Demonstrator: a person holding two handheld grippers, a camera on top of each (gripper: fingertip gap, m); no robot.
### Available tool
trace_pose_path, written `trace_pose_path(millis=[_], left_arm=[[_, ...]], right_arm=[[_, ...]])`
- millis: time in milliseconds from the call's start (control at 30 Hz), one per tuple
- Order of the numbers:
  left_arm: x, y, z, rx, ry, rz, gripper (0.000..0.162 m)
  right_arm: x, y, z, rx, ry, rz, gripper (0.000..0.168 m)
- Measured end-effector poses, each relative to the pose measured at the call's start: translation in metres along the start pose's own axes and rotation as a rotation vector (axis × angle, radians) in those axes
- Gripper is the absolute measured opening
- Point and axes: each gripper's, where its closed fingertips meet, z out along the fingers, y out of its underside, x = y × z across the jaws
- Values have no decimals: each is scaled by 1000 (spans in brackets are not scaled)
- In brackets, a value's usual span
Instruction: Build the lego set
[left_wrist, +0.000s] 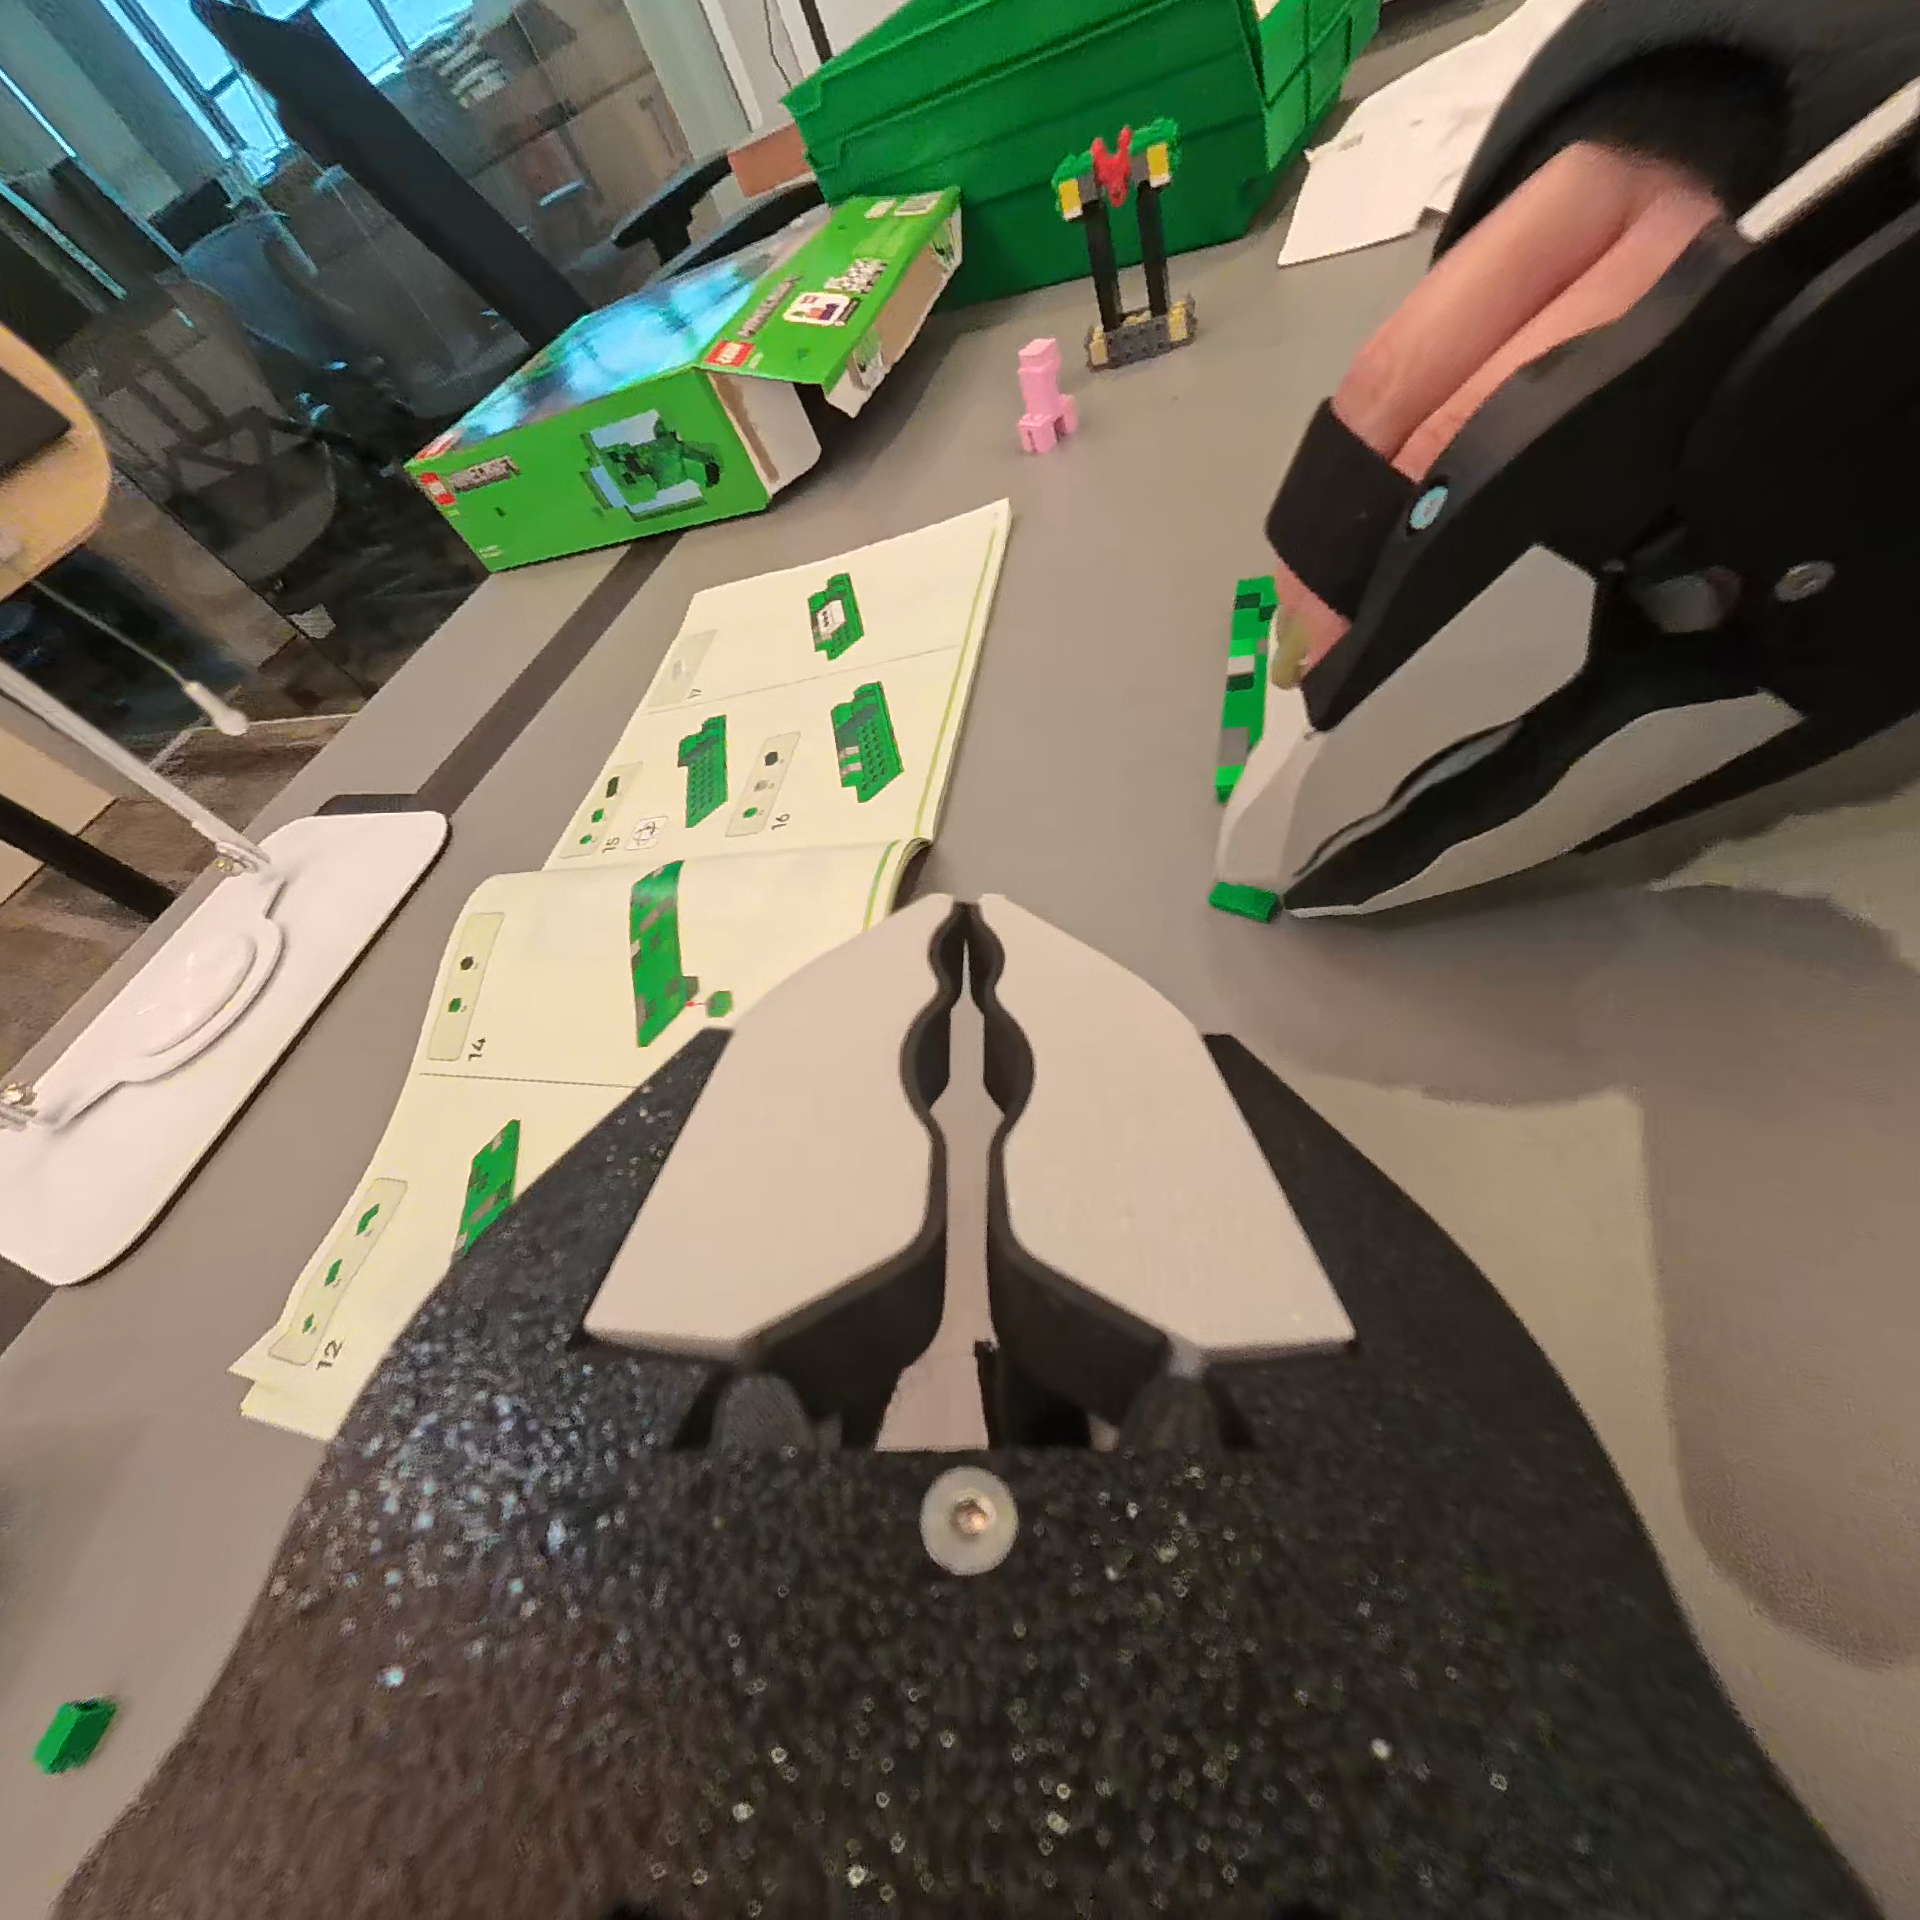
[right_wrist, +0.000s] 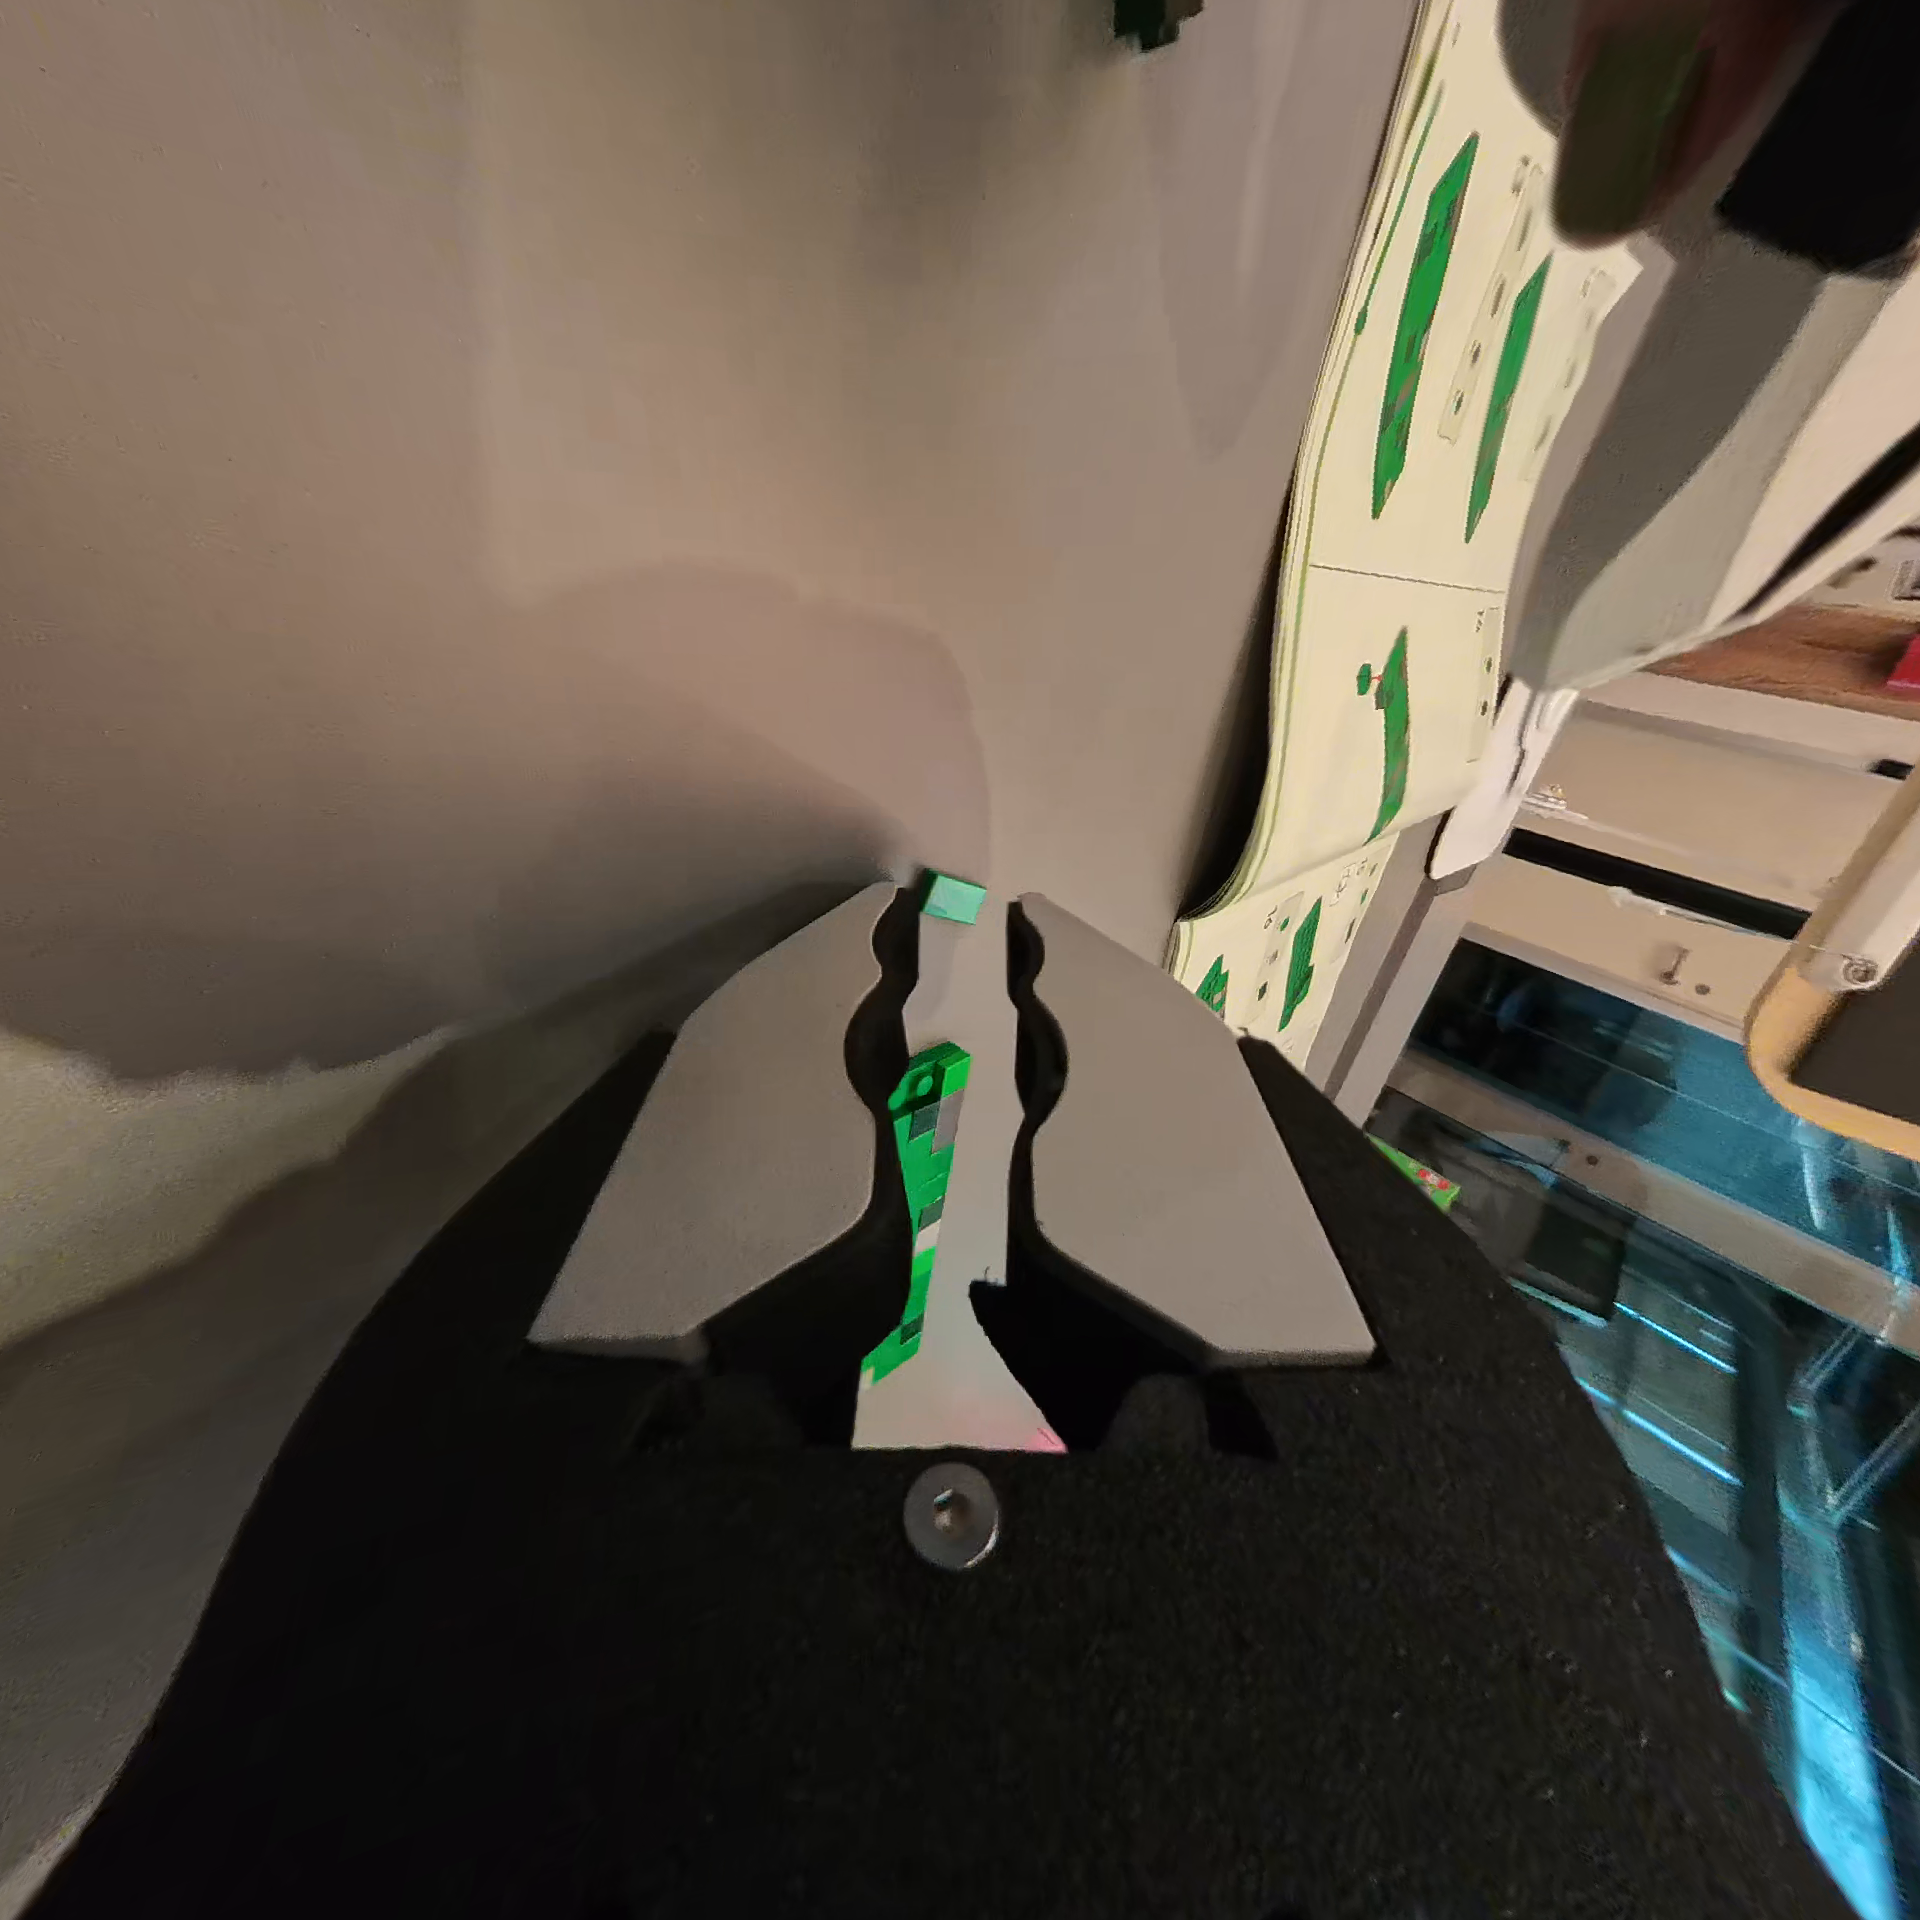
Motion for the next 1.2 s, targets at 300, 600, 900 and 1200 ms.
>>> trace_pose_path(millis=[300, 600, 900, 1200], left_arm=[[54, -15, 8, 53, 294, -74, 7], [93, -16, 82, -249, 414, -86, 51], [98, -1, 110, -476, 462, -43, 43], [88, -4, 116, -515, 400, -119, 33]], right_arm=[[-15, 34, -39, 270, -379, 522, 39], [4, 86, -48, 592, -300, 852, 55], [-19, 106, -43, 618, -408, 809, 71], [1, 111, -37, 663, -227, 764, 75]])
